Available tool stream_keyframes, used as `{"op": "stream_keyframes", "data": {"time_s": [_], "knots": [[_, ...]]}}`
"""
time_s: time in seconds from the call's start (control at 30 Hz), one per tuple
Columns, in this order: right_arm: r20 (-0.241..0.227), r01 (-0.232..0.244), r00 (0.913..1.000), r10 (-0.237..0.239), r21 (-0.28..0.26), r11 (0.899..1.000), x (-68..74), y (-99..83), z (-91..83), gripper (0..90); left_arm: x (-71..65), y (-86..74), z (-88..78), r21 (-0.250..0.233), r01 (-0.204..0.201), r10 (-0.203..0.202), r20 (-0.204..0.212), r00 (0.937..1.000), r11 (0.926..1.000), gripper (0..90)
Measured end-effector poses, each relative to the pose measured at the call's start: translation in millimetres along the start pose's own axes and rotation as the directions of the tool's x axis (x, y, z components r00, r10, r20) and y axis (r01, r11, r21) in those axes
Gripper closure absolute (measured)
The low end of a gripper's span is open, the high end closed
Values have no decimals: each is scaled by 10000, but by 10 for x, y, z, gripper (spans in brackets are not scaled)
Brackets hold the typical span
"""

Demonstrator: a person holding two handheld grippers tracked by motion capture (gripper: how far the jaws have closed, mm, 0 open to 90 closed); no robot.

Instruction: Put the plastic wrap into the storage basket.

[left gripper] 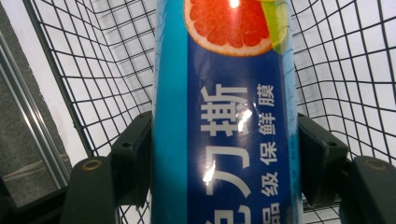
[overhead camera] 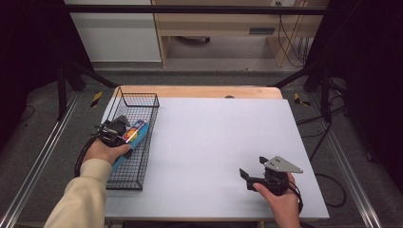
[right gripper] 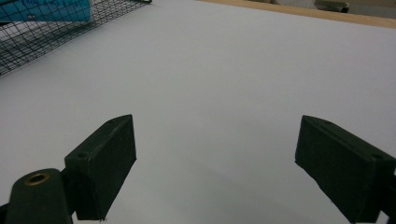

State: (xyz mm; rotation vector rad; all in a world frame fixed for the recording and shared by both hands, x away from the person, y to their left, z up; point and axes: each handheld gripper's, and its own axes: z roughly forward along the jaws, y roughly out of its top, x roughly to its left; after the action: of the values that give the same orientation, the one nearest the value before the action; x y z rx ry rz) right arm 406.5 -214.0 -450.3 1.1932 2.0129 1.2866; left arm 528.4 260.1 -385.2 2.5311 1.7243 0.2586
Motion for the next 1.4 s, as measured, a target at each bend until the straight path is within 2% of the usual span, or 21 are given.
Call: {"op": "stream_keyframes", "data": {"time_s": [0.63, 0.97, 1.03, 1.1, 1.23, 1.37, 1.4], "knots": [[-69, 24, 10000, -23, 84, 10000, 1, -4, 9, 130, -21, 6, 12, 73, -129, 129, -17, 9999, 9999, 318], [-94, 91, 9999, -90, 98, 9999, 7, -5, 14, 130, -40, 7, 9, 87, -229, 230, -113, 9997, 9997, 316], [-141, 116, 9998, -114, 139, 9998, 11, -7, 20, 130, -53, 9, 2, 24, -343, 344, -248, 9991, 9994, 315], [-147, 152, 9998, -149, 152, 9998, 12, -8, 22, 130, -59, 3, -14, -163, -451, 444, -373, 9983, 9989, 309], [-141, 141, 9998, -139, 142, 9998, 13, -7, 22, 129, -46, -32, -69, -683, -367, 335, -471, 9983, 9970, 260], [-127, 113, 9999, -111, 143, 9998, 12, -7, 23, 128, -54, -75, -109, -1027, -536, 476, -598, 9971, 9933, 234], [-91, 101, 9999, -100, 141, 9998, 12, -7, 25, 129, -66, -105, -148, -1324, -600, 509, -706, 9962, 9894, 221]]}}
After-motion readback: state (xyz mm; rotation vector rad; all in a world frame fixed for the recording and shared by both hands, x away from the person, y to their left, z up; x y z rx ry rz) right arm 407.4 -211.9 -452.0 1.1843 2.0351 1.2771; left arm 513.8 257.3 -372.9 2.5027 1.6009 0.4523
